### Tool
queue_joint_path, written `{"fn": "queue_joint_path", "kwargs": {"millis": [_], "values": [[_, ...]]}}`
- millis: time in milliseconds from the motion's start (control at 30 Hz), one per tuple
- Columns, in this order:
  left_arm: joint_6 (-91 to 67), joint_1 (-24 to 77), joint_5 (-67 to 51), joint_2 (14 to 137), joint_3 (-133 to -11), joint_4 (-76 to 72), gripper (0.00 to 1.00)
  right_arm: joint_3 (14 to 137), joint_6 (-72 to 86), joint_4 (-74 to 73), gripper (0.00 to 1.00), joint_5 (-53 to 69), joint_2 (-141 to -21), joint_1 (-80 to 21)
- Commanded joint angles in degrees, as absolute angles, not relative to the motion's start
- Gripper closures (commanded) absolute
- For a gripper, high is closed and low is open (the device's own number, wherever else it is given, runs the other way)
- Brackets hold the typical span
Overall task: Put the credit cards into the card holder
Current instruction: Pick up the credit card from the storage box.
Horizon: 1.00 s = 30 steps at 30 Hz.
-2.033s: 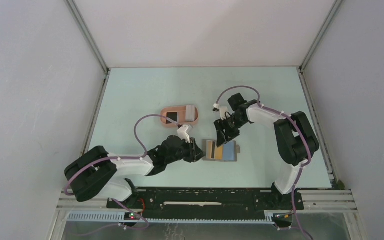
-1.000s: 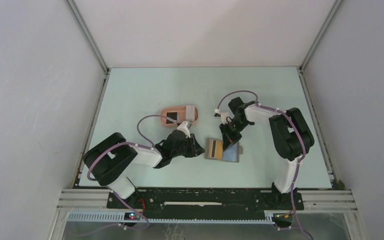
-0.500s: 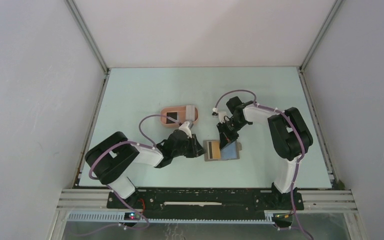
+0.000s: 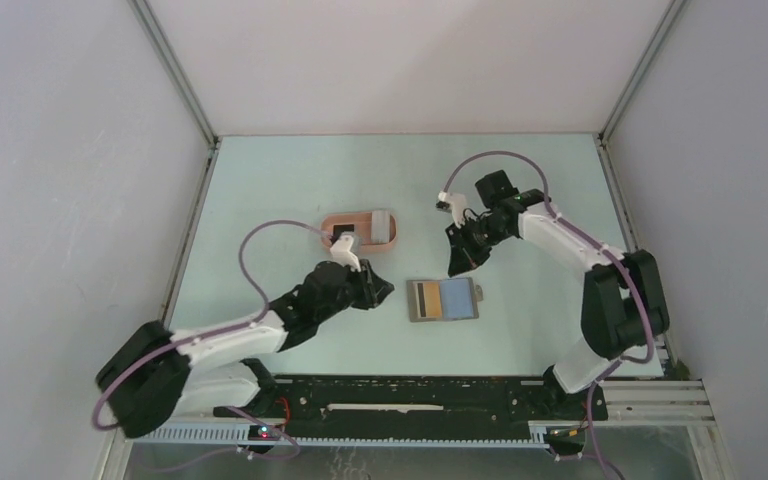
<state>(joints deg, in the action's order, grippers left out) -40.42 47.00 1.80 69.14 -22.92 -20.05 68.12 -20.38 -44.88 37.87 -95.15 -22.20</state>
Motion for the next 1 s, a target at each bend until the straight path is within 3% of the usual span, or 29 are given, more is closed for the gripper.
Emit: {"fn": "queue_joint_path", "kwargs": {"millis": [0,133,300,367,533,967], "values": [[-30.0,47.0,9.4,57.2,-22.4,-12.7,0.65,70.2,-25.1,-46.6,0.85,39.6,-87.6,-21.8],[-24.7,46.6,14.9,46.4,-19.8,-12.4,0.47,70.3,-25.1,-45.6,0.82,39.6,-80.9,-21.7],[-19.7,44.2,18.4,37.5,-18.9,-15.6,0.12,70.3,-23.3,-41.4,0.74,39.7,-72.8,-20.8],[-19.2,41.6,16.5,37.5,-20.2,-16.5,0.02,70.6,-22.0,-38.9,0.67,39.7,-70.3,-20.6],[-18.3,35.1,8.7,43.9,-26.5,-18.3,0.0,72.2,-20.2,-34.2,0.46,40.4,-67.5,-20.5],[-17.6,27.6,7.9,64.6,-40.4,-21.3,0.0,69.4,-22.3,-37.8,0.39,47.1,-70.0,-16.0]]}}
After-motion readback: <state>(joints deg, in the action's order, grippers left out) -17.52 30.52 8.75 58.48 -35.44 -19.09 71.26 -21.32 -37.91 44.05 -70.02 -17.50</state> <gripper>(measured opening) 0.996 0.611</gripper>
